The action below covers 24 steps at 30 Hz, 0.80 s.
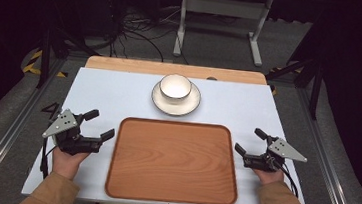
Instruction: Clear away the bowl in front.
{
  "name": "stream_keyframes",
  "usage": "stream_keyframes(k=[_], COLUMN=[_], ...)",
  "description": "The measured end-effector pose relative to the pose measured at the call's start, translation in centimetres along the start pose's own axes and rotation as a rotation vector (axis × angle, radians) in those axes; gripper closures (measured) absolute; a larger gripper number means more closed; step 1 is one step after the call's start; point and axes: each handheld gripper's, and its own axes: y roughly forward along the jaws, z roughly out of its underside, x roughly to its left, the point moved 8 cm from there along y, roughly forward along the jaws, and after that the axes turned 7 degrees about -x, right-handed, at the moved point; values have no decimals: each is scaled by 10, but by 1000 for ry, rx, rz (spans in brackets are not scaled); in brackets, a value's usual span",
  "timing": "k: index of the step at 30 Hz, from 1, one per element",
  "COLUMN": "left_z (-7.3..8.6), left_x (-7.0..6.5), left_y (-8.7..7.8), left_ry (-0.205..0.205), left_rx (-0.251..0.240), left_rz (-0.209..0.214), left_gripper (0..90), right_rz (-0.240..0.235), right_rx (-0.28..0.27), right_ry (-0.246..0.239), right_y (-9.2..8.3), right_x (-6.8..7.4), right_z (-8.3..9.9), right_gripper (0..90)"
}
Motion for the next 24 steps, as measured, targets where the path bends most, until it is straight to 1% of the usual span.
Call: stream_keyframes(k=[1, 3, 6, 11, 12, 16, 23, 24], left_z=[0, -1, -3, -9, -9, -10, -26, -26], left_x=[0, 1, 1, -1, -2, -1, 0, 0], left_y=[1, 1, 2, 7, 9, 17, 33, 33], left_ry=[-11, -5, -11, -10, -21, -33, -29, -29], left_rx=[3, 11, 14, 14, 8, 15, 0, 0], left_rz=[2, 3, 9, 26, 29, 39, 53, 53], left_gripper=[88, 90, 96, 103, 103, 103, 106, 106], right_rz=[0, 0, 0, -1, -1, -3, -1, -1], right_rx=[0, 0, 0, 0, 0, -1, -2, -2], right_ry=[0, -1, 0, 1, 1, 3, 4, 4], right_y=[0, 0, 0, 0, 0, 0, 0, 0], right_x=[0, 0, 0, 0, 0, 0, 0, 0], right_z=[0, 0, 0, 0, 0, 0, 0, 0], right_gripper=[38, 38, 38, 37, 38, 37, 36, 36])
